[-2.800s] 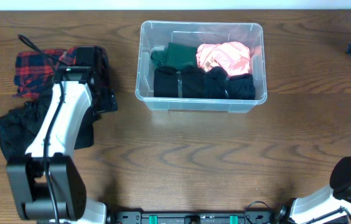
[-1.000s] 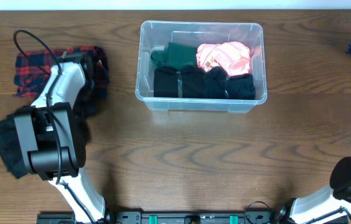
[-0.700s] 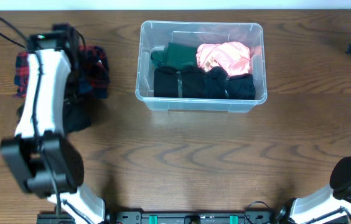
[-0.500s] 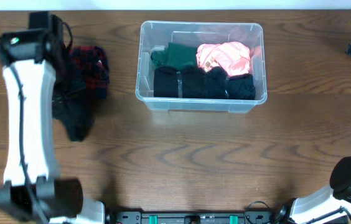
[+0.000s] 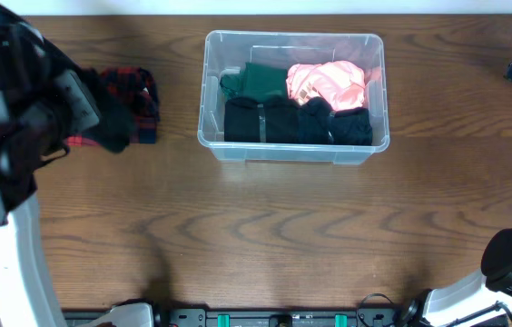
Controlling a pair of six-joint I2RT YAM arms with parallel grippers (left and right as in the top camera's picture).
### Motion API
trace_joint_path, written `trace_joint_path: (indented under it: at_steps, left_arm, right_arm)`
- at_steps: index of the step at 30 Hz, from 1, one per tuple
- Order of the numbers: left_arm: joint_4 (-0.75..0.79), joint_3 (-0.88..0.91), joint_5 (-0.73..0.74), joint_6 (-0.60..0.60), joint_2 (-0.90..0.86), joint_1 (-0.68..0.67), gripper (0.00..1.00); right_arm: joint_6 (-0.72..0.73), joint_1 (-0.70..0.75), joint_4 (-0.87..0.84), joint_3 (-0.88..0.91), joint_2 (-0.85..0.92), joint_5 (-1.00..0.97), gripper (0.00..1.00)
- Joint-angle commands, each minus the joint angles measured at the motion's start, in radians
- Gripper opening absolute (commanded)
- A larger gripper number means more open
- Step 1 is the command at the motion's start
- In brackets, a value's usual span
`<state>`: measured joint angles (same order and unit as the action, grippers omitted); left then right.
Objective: Pack container
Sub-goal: 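Lift the black garment and carry it over the bin, then lower the black garment into the bin and open the left gripper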
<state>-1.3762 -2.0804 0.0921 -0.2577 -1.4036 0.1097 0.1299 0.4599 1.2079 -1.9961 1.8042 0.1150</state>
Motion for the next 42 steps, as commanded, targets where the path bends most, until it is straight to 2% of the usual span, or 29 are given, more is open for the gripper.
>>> trace_joint_path:
  at_steps: [1, 3, 13, 20, 24, 34, 42]
  left_arm:
    - [0.068, -0.066, 0.167, 0.011, 0.012, -0.004, 0.06]
    - [0.100, -0.066, 0.216, 0.010, 0.010, -0.027, 0.06]
    - [0.172, -0.066, 0.206, 0.055, -0.048, -0.242, 0.06]
    - [0.329, -0.067, 0.213, 0.005, -0.100, -0.270, 0.06]
    - [0.346, -0.067, 0.214, 0.022, -0.155, -0.314, 0.06]
    - [0.251, -0.067, 0.209, 0.307, -0.235, -0.469, 0.06]
    - [0.172, -0.067, 0.168, 0.485, -0.235, -0.499, 0.06]
  right_arm:
    - [0.015, 0.005, 0.000, -0.004, 0.001, -0.003, 0.99]
    - [0.014, 0.005, 0.000, -0.004, 0.001, -0.003, 0.99]
    - [0.014, 0.005, 0.000, -0.004, 0.001, -0.003, 0.99]
    - [0.014, 0.005, 0.000, -0.004, 0.001, -0.003, 0.99]
    - [0.014, 0.005, 0.000, -0.004, 0.001, -0.003, 0.99]
    - [0.014, 0.005, 0.000, -0.004, 0.001, -0.003, 0.99]
    - [0.014, 0.005, 0.000, -0.004, 0.001, -0.003, 0.99]
